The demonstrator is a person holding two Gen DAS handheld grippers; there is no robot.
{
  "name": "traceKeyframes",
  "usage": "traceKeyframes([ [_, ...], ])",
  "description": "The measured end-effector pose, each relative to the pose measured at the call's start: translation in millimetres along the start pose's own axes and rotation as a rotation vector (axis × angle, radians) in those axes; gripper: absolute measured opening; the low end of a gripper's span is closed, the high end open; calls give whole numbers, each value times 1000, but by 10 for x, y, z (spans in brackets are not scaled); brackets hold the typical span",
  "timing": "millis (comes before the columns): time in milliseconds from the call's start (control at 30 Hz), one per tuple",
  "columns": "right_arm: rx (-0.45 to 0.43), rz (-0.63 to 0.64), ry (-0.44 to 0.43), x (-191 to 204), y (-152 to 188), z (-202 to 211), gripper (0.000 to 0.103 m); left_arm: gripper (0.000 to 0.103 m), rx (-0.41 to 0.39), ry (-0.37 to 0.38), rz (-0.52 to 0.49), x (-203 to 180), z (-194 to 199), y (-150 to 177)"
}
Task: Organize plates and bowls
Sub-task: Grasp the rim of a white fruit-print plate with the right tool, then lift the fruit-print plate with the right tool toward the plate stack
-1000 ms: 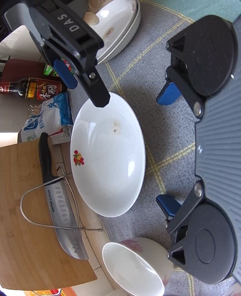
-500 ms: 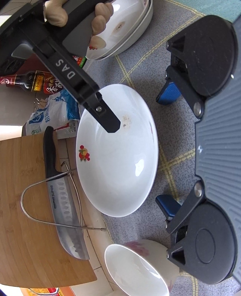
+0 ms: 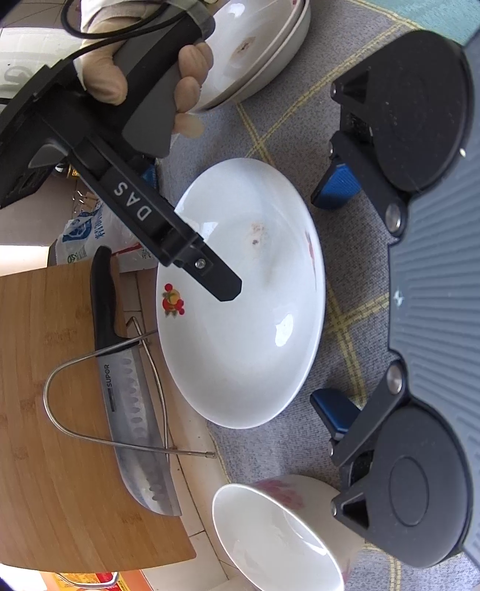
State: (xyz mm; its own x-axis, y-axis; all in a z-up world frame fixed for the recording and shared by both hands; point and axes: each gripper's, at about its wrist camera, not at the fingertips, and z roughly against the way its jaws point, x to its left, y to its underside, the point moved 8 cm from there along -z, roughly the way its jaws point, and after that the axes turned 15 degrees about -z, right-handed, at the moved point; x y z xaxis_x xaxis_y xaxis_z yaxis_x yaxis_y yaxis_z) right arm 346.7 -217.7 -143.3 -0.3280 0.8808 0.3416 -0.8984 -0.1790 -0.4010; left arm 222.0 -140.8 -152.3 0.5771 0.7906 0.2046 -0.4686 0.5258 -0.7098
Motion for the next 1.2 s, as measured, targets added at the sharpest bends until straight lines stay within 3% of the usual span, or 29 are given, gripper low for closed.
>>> traceKeyframes([
  [533, 25, 26, -141, 5, -303, -67, 103, 102, -25, -27, -75, 74, 21, -53],
  [1200, 34, -8, -179, -23, -315, -60, 100, 102, -32, -15, -118, 38, 28, -91],
])
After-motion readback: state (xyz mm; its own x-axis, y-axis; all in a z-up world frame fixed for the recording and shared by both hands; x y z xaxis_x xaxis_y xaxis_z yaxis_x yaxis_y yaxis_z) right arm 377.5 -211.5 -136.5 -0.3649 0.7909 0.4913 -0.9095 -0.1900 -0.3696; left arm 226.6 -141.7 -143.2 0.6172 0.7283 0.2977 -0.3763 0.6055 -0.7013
